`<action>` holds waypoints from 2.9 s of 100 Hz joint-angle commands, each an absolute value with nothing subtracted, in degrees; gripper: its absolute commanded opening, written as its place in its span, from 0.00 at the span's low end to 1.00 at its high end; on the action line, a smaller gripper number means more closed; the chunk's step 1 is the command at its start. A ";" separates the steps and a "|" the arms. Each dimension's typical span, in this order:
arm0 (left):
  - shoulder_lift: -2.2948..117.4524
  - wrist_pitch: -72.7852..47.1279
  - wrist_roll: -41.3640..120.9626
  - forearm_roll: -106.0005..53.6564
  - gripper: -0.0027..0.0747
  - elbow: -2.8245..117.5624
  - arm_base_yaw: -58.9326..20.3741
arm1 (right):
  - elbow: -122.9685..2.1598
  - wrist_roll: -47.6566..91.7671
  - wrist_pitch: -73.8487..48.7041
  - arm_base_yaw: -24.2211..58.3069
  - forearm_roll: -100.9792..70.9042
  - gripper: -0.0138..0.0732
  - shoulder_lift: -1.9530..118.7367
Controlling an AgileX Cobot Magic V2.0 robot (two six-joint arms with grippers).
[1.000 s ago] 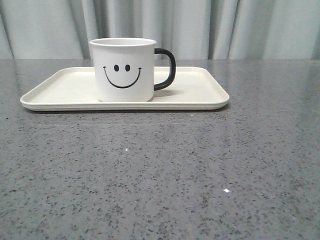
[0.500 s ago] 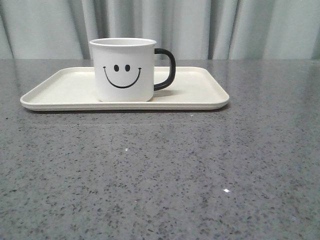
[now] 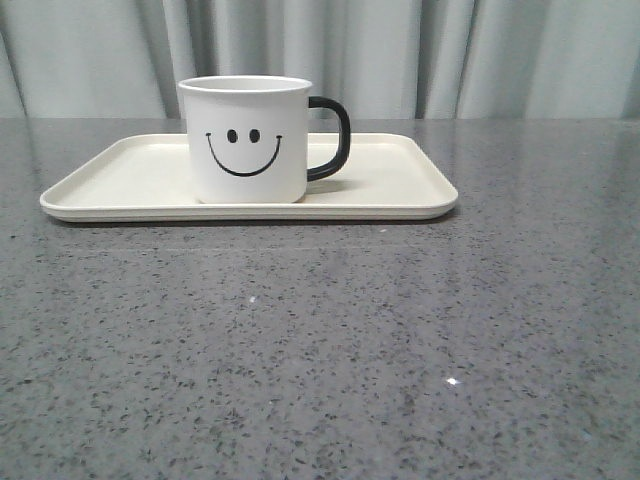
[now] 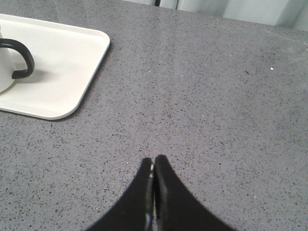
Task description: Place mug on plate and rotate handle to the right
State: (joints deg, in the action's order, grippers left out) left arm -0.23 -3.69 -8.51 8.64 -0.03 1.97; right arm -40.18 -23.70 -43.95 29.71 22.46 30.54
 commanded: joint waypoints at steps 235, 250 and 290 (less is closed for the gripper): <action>-1.93 1.29 -8.36 8.73 0.01 -0.59 2.05 | -3.66 -1.82 -7.76 -1.56 0.00 0.08 0.45; -1.93 1.29 -8.36 8.73 0.01 -0.59 2.05 | -1.08 -2.21 -5.00 -1.56 0.00 0.08 0.40; -1.93 1.29 -8.36 8.73 0.01 -0.59 2.05 | 1.58 -2.28 -4.07 0.42 0.00 0.08 -0.92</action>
State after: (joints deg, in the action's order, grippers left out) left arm -0.23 -3.49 -8.51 8.84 -0.03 1.97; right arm 1.49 -2.15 -9.08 0.38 0.00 -0.57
